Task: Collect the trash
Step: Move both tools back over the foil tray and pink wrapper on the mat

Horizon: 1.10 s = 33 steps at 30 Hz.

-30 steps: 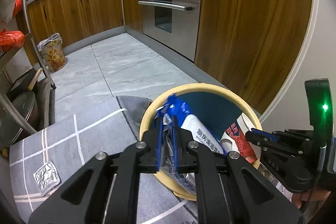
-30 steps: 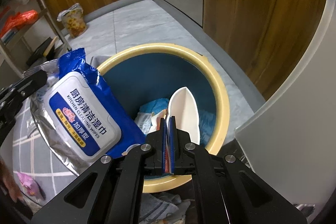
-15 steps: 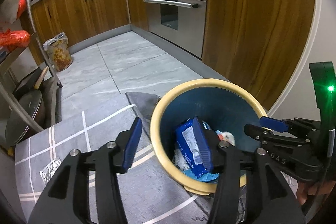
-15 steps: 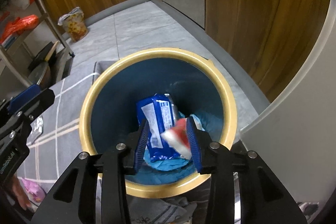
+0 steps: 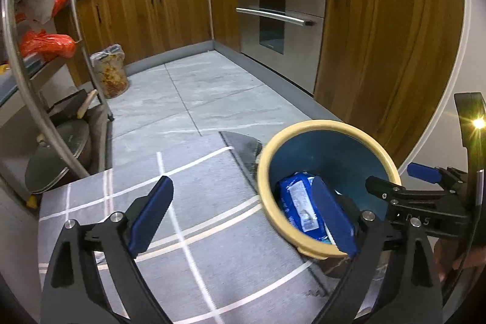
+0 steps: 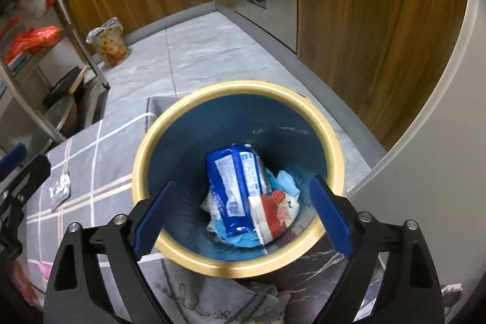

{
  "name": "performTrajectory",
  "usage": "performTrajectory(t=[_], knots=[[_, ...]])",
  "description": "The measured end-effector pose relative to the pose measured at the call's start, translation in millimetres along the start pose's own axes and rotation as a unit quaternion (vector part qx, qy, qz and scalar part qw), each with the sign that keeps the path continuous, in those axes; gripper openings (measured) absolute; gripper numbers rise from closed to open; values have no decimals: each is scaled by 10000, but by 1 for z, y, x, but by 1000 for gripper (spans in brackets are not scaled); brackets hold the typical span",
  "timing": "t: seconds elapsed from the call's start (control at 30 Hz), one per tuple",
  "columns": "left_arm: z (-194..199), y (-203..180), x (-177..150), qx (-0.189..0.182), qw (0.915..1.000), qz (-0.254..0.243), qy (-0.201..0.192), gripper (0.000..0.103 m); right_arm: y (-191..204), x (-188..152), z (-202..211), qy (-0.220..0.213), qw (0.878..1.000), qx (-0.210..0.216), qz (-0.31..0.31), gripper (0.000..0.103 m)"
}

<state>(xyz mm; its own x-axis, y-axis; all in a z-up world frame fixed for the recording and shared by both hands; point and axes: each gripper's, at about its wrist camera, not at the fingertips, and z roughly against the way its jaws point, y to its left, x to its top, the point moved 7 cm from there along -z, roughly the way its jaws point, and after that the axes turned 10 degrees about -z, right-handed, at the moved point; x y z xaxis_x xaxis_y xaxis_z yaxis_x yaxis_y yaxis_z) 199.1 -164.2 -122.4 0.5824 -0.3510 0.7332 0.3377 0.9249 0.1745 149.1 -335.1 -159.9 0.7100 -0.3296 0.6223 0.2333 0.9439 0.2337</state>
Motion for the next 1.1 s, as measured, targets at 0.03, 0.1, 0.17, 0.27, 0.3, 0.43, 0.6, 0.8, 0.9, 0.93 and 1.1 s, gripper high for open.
performTrajectory(t=[0.03, 0.1, 0.17, 0.27, 0.3, 0.43, 0.6, 0.8, 0.9, 0.93, 1.1], knots=[[3, 3, -1, 25, 10000, 16, -4, 93, 2, 0, 1, 6, 10000, 15, 10, 92], [9, 11, -5, 61, 10000, 58, -14, 93, 10, -2, 2, 12, 10000, 29, 68, 92], [14, 20, -8, 129, 9999, 105, -14, 94, 15, -4, 3, 31, 9999, 29, 123, 92], [24, 36, -15, 212, 9996, 199, -11, 94, 22, -8, 3, 86, 9998, 31, 187, 92], [28, 43, -18, 252, 9994, 247, -1, 94, 25, -9, 3, 100, 9997, 33, 209, 92], [41, 69, -36, 422, 9984, 379, 64, 94, 46, -22, 6, 195, 9990, 111, 384, 92], [55, 104, -71, 556, 9949, 789, 289, 94, 83, -39, 9, 261, 9962, 234, 792, 92], [69, 142, -128, 694, 9863, 1280, 774, 94, 122, -63, 6, 456, 9910, 300, 1222, 92], [79, 158, -145, 824, 9828, 1401, 878, 94, 138, -82, 5, 698, 9863, 557, 1389, 92], [84, 165, -152, 916, 9811, 1438, 914, 94, 144, -89, 6, 770, 9840, 631, 1478, 92], [92, 187, -173, 1143, 9731, 1688, 1073, 94, 182, -130, 17, 1217, 9629, 1313, 2021, 91]])
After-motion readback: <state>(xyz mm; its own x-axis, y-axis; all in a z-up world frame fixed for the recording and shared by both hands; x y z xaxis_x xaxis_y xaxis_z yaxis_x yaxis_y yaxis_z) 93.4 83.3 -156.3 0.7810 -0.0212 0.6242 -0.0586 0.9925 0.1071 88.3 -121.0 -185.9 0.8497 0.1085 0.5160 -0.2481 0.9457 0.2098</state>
